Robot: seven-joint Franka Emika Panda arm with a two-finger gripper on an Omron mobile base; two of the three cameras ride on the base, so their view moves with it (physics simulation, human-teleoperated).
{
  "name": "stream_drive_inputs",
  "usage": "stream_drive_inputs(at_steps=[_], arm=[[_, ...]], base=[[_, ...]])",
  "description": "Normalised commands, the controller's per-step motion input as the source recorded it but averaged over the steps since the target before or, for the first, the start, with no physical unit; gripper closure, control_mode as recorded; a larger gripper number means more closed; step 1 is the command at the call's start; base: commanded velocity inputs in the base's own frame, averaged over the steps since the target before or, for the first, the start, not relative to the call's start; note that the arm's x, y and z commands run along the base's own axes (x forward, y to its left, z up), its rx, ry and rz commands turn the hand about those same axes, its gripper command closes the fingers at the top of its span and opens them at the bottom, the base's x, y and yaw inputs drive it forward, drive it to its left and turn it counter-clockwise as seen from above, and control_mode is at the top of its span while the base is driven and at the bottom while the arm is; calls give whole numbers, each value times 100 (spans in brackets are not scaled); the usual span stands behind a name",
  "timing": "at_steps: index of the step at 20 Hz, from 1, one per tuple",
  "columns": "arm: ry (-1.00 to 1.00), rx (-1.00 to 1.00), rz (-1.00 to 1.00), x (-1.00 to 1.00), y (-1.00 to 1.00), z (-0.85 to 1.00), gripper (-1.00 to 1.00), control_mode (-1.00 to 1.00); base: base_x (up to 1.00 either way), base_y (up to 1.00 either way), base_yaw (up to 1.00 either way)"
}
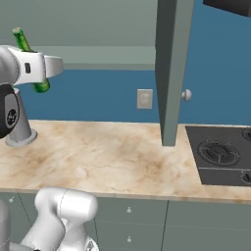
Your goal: Sort all alcoholic drinks to one cabinet, and non-alcoholic drinks to the other.
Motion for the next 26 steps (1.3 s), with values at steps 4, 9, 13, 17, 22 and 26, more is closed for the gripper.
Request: stream_drive_inputs(at_steps=[4, 9, 13, 17, 22, 26], arm=[[0, 2, 0, 16, 0, 10, 100, -100], [0, 2, 0, 24, 0, 0, 100, -100], [0, 1, 0, 26, 0, 0, 100, -100], [-1, 0, 0, 25, 0, 0, 100, -100], [-1, 0, 0, 26, 0, 0, 100, -100], [-2, 0, 0, 28, 0, 0, 100, -100]], base=[[0, 0, 0], [0, 0, 0], [0, 0, 0], [0, 0, 0], [0, 0, 0], [0, 0, 0]])
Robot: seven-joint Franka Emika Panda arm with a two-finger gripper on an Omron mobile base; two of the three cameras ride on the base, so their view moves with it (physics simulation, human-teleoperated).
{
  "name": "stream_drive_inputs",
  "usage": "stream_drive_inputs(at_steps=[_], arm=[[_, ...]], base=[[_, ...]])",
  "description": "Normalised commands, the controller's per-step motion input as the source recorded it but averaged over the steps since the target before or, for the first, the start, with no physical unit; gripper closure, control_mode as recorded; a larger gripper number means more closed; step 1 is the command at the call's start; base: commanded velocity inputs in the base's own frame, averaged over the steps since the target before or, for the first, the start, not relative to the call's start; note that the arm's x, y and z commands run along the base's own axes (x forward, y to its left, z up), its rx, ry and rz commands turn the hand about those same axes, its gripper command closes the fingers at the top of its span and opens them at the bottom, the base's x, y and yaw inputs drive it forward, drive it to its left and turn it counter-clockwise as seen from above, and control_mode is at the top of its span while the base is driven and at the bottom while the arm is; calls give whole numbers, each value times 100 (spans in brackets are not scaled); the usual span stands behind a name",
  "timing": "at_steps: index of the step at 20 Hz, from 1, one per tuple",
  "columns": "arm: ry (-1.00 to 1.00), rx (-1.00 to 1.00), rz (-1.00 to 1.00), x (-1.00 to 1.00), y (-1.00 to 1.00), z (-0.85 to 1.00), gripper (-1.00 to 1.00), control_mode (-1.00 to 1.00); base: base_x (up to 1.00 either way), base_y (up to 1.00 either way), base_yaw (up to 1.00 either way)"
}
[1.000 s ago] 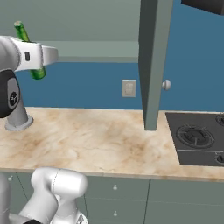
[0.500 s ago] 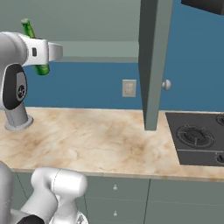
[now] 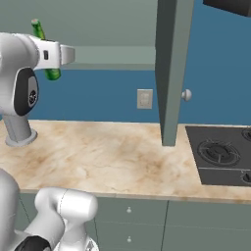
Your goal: Sort all alcoholic drinks to one cabinet, and non-alcoholic drinks to the other.
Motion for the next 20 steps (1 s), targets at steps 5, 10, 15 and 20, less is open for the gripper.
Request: stream_drive_inputs(at_steps=[5, 10, 15, 20], arm=[[-1, 0, 0, 31, 0, 0, 100, -100], [0, 0, 0, 35, 0, 0, 100, -100], [0, 0, 0, 36, 0, 0, 100, -100], [0, 0, 0, 35, 0, 0, 100, -100]], base=[[0, 0, 0], [0, 0, 0], [0, 0, 0], [0, 0, 0]])
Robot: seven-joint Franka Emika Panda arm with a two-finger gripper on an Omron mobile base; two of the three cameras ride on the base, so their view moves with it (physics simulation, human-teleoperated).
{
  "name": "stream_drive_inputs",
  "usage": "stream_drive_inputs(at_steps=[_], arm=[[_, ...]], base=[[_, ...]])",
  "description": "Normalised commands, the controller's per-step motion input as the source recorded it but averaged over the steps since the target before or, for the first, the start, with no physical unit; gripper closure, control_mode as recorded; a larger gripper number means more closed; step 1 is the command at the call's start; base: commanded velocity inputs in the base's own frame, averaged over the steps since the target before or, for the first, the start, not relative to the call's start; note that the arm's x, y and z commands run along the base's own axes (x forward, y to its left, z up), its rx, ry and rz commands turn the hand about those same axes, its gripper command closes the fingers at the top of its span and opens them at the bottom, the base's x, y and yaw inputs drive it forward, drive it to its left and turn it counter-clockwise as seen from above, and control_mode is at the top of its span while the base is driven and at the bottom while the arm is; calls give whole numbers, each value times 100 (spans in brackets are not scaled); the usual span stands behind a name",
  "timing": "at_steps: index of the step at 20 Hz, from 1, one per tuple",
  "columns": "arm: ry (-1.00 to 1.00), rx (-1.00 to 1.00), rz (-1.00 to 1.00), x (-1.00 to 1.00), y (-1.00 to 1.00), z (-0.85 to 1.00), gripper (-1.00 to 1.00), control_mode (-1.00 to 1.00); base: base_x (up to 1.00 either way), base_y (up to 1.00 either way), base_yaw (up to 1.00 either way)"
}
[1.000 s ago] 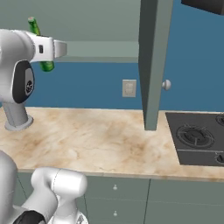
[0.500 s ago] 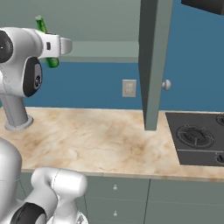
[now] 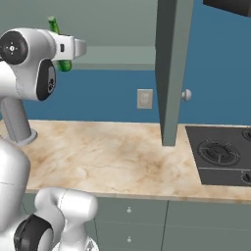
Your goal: Sort all alcoholic drinks to one cabinet, and non-alcoholic drinks to the other.
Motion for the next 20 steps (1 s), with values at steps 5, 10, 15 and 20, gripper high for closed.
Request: stream_drive_inputs(at_steps=[5, 10, 15, 20], arm=[[0, 0, 0, 35, 0, 0, 100, -100], [0, 0, 0, 36, 0, 0, 100, -100], [0, 0, 0, 38, 0, -1, 100, -100], [0, 0, 0, 38, 0, -2, 100, -100]], base=[[0, 0, 0], [0, 0, 0], [0, 0, 0], [0, 0, 0]])
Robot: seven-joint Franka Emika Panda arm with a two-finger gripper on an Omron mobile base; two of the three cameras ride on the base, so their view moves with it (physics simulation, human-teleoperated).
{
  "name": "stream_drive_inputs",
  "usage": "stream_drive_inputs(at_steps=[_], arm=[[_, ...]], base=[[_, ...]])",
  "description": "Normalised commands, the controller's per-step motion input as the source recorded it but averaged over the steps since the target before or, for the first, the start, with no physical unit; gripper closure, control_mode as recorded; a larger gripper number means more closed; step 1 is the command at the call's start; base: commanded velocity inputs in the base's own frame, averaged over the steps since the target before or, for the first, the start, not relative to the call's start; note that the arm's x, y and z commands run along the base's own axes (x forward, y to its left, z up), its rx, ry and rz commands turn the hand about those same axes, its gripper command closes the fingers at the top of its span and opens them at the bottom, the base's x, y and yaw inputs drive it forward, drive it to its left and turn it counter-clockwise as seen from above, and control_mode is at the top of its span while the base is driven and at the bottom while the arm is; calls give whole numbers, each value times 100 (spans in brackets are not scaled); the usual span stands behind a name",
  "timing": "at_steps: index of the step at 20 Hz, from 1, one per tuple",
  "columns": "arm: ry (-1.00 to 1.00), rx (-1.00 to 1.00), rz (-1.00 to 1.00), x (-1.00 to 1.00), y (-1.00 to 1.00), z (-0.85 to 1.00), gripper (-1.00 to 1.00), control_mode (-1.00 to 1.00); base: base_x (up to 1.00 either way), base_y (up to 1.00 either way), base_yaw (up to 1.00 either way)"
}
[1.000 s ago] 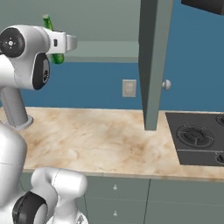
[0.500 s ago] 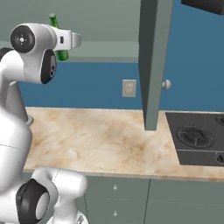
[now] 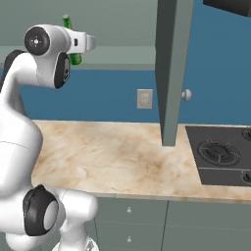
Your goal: Sort all alcoholic drinks to one cabinet, and non-alcoholic drinks to the other.
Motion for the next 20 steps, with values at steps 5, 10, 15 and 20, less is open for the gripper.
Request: stream_drive_inputs(at_steps=[5, 10, 15, 20], arm=[[0, 0, 0, 41, 0, -6, 100, -100], [0, 0, 0, 42, 0, -7, 100, -100], [0, 0, 0, 39, 0, -5, 100, -100], [0, 0, 0, 38, 0, -7, 100, -100]], base=[[0, 0, 0], [0, 0, 0], [0, 0, 0], [0, 0, 0]])
